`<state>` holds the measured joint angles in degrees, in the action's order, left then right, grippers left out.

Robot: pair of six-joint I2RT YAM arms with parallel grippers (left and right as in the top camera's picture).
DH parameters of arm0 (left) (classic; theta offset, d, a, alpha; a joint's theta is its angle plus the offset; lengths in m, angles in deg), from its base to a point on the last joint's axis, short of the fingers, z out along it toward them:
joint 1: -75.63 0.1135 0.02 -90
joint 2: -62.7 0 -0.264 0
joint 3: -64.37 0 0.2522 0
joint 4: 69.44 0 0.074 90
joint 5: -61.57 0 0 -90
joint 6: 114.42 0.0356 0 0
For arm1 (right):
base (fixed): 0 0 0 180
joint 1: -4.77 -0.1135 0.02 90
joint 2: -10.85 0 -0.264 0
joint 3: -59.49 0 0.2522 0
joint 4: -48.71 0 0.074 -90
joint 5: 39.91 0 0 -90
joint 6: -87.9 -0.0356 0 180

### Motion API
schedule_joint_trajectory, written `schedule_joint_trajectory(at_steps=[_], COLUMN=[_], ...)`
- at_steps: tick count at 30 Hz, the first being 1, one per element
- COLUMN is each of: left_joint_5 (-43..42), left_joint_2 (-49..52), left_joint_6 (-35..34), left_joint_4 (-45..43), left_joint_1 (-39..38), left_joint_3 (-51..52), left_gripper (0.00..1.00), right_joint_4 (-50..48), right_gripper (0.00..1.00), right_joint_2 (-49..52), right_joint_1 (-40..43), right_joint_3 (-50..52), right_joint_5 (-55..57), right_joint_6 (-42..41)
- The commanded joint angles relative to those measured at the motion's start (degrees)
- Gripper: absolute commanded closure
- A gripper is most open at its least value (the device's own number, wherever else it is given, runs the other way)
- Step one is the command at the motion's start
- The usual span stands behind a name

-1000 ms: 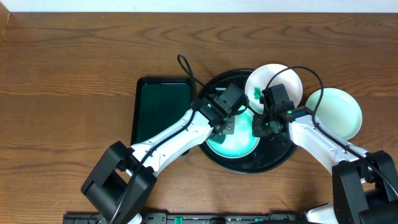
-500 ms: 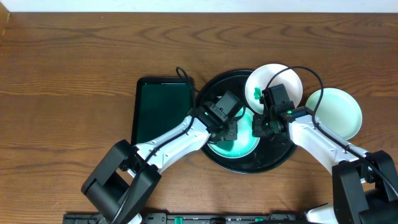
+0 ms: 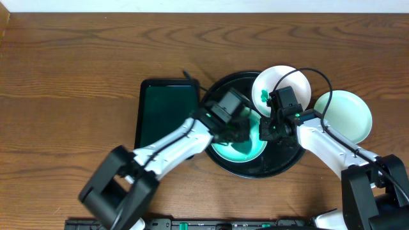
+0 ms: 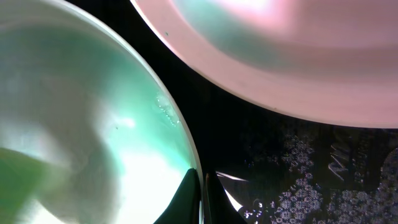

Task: Clean dirty plates on tray and stack at the side
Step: 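Carry the sponge left back onto the dark green tray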

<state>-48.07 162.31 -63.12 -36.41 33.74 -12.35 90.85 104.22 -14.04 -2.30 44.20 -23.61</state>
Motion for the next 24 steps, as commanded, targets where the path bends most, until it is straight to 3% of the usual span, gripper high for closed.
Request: schedule_joint_trajectory(at_steps=[1,9,14,18,24], left_joint_5=[-0.7,0.37,10.93,18.45,20.59], left_joint_2=[-7.41,-15.45,-14.6,-13.86,-13.79], left_joint_6=[1.84,11.89,14.64,14.69,14.67], left_joint_4=[3.02,16.9,25.83,26.14,23.43], left_joint_1=[6.8,21.59,27.69,29.03,29.03], left_joint_3=[-1.84,-1.84,-0.55,2.69,6.56], left_gripper=[0.93,0.93,0.93,0.92,0.92], right_joint_4=[-0.09,-0.11,-0.07,-0.07,-0.09], right_gripper=[0.99,0.99,0.99,0.99,0.99], right_joint_2=[0.28,0.28,0.28,0.28,0.28], right_joint_1=[-0.79,-0.79,-0.79,-0.79,-0.79], right_joint_3=[0.63,0.63,0.63,0.63,0.63], right_joint_5=[-1.68,-1.68,-1.68,-1.68,-1.7], right_joint_6=[-0.48,-0.5,-0.48,-0.48,-0.5])
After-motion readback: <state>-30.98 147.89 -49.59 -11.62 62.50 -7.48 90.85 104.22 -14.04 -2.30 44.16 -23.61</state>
